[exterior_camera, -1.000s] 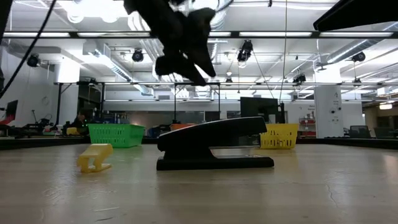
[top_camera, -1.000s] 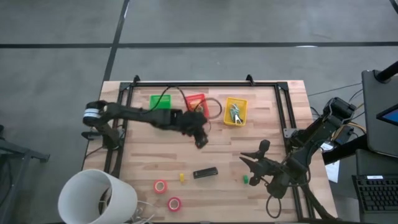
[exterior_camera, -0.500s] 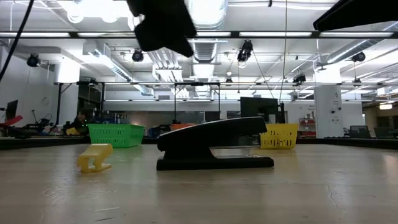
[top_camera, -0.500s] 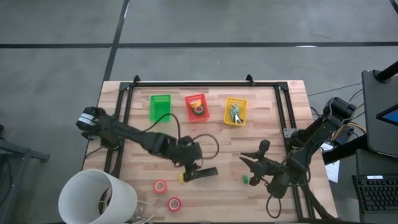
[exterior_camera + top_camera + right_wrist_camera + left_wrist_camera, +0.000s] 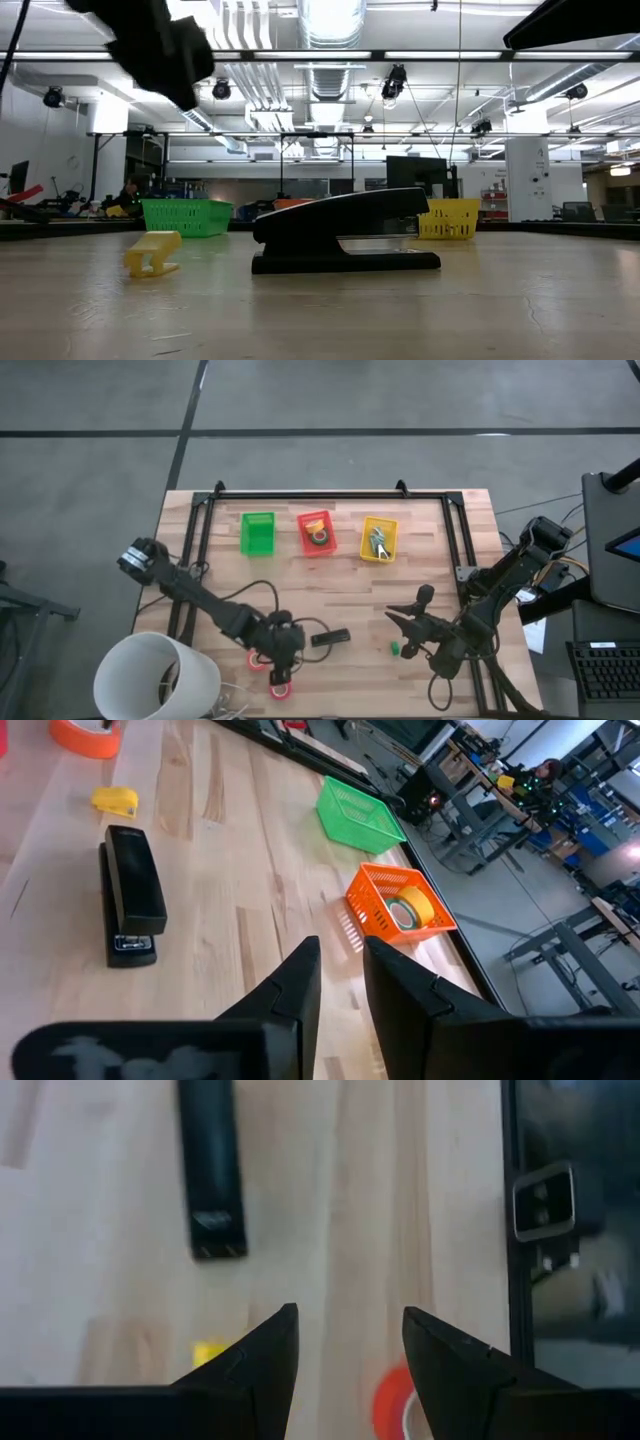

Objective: Pick and place Stapler, Stapler remover, tape
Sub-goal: Put the red tape into the orange bin

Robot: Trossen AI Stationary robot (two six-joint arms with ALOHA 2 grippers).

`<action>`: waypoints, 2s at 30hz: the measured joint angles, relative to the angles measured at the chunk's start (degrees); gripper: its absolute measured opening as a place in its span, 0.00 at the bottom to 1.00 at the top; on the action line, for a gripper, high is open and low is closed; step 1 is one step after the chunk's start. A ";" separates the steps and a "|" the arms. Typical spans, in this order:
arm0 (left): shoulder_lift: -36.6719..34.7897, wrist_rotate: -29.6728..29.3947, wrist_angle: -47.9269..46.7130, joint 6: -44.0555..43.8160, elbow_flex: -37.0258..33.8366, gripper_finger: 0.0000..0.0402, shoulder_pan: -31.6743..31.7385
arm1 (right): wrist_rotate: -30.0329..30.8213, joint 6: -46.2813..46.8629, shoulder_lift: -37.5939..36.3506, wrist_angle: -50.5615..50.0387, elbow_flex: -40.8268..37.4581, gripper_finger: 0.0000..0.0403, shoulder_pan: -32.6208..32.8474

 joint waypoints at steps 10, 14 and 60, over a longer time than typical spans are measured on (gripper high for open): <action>0.02 -1.02 1.20 0.11 -5.83 0.45 -5.01 | 0.02 0.00 0.00 0.41 0.00 0.15 -0.17; 0.04 -0.81 1.72 0.21 -6.70 0.45 -6.69 | 0.35 0.00 0.00 0.48 0.00 0.15 -0.15; 10.73 -3.56 10.42 -2.52 -3.64 0.11 -7.99 | 0.55 -0.28 0.02 1.81 -0.90 0.13 -1.52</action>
